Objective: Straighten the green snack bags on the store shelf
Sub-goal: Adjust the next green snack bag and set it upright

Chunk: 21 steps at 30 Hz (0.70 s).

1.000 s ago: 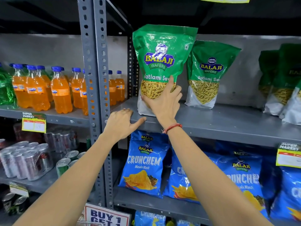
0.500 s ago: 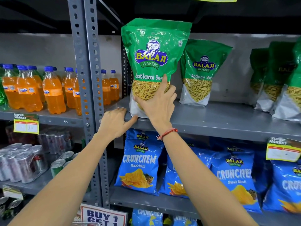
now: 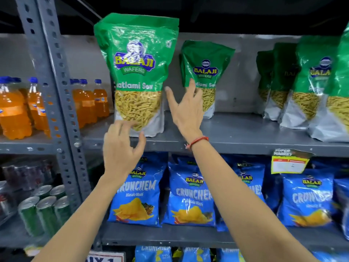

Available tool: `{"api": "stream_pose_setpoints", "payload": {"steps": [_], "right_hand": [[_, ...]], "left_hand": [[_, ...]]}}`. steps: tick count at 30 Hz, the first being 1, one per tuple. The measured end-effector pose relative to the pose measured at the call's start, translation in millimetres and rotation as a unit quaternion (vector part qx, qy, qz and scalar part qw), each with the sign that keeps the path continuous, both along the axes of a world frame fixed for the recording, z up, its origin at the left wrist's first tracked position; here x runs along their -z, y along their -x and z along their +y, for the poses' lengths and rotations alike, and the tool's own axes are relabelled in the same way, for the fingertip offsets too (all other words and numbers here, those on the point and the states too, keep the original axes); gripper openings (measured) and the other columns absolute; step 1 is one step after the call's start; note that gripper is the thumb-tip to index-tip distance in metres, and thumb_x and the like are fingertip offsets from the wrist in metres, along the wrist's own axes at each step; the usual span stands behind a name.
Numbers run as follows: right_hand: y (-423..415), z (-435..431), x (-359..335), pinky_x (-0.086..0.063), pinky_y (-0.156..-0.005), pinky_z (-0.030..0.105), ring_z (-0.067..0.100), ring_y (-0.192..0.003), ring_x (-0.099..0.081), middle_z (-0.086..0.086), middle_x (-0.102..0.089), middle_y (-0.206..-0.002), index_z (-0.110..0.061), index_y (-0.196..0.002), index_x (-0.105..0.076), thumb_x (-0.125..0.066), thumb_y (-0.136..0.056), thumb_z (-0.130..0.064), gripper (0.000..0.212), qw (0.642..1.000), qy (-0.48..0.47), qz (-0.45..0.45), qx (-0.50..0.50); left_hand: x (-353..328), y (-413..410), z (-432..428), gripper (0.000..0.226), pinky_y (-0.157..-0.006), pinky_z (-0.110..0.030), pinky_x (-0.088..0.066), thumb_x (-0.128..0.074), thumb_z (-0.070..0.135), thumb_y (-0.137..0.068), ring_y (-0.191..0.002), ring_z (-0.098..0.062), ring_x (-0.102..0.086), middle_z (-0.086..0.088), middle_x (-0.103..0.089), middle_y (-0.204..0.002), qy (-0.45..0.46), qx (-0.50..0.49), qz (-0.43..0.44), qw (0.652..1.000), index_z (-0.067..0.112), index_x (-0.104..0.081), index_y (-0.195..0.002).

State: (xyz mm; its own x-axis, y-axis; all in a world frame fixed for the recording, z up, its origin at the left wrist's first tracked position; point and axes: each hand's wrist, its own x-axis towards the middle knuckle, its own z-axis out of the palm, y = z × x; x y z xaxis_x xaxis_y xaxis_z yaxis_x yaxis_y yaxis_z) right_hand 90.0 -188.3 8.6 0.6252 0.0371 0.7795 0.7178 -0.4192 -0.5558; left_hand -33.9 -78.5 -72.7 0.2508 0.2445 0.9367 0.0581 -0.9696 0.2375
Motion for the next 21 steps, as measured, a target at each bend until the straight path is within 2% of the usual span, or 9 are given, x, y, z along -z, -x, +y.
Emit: {"api": "stream_pose_setpoints", "payload": {"steps": [3, 5, 8, 10, 14, 21], "right_hand": [[-45, -17, -3, -0.043, -0.092, 0.042, 0.037, -0.116, -0.046, 0.02, -0.041, -0.133, -0.007, -0.148, -0.026, -0.049, -0.091, -0.057, 0.079, 0.998, 0.032, 0.021, 0.051], [-72, -25, -4, -0.044, -0.094, 0.045, 0.04, -0.12, -0.042, 0.021, -0.039, -0.136, -0.007, -0.148, -0.026, -0.053, -0.089, -0.055, 0.081, 0.995, 0.054, 0.042, 0.07], [-103, -31, -5, -0.045, -0.093, 0.047, 0.04, -0.124, -0.039, 0.021, -0.036, -0.137, -0.008, -0.148, -0.024, -0.061, -0.085, -0.055, 0.087, 0.991, 0.082, 0.083, 0.068], [-118, -31, -4, -0.042, -0.097, 0.048, 0.039, -0.128, -0.035, 0.021, -0.031, -0.141, -0.011, -0.15, -0.018, -0.066, -0.081, -0.053, 0.094, 0.986, 0.102, 0.12, 0.053], [-141, -28, -1, -0.038, -0.102, 0.052, 0.04, -0.133, -0.031, 0.021, -0.027, -0.143, -0.016, -0.152, -0.006, -0.076, -0.073, -0.049, 0.111, 0.977, 0.1, 0.185, 0.023], [-156, -10, -3, -0.039, -0.102, 0.057, 0.043, -0.134, -0.03, 0.024, -0.013, -0.152, -0.018, -0.153, 0.004, -0.084, -0.064, -0.047, 0.128, 0.98, 0.077, 0.183, 0.034]], "left_hand": [[-8, -27, -35, 0.034, -0.075, -0.035, -0.044, -0.049, 0.028, -0.086, -0.091, -0.029, -0.057, -0.014, -0.063, -0.095, -0.043, 0.064, 0.035, 0.996, 0.002, -0.065, -0.1], [-10, -47, -52, 0.039, -0.078, -0.033, -0.044, -0.048, 0.033, -0.086, -0.093, -0.028, -0.058, -0.013, -0.064, -0.099, -0.059, 0.083, 0.092, 0.991, 0.003, -0.065, -0.104], [-8, -72, -67, 0.055, -0.082, -0.039, -0.051, -0.041, 0.045, -0.086, -0.1, -0.03, -0.062, -0.013, -0.067, -0.109, -0.077, 0.075, 0.193, 0.975, 0.002, -0.065, -0.11], [-6, -80, -73, 0.061, -0.076, -0.042, -0.053, -0.034, 0.05, -0.087, -0.097, -0.032, -0.065, -0.014, -0.071, -0.105, -0.082, 0.045, 0.233, 0.968, 0.002, -0.068, -0.104], [-6, -81, -75, 0.057, -0.056, -0.038, -0.052, -0.034, 0.05, -0.089, -0.073, -0.031, -0.067, -0.011, -0.072, -0.077, -0.114, -0.008, 0.227, 0.967, 0.006, -0.069, -0.082], [-1, -83, -74, 0.053, -0.052, -0.037, -0.049, -0.034, 0.049, -0.091, -0.068, -0.029, -0.066, -0.008, -0.071, -0.075, -0.122, -0.019, 0.182, 0.976, 0.009, -0.068, -0.08]]}}
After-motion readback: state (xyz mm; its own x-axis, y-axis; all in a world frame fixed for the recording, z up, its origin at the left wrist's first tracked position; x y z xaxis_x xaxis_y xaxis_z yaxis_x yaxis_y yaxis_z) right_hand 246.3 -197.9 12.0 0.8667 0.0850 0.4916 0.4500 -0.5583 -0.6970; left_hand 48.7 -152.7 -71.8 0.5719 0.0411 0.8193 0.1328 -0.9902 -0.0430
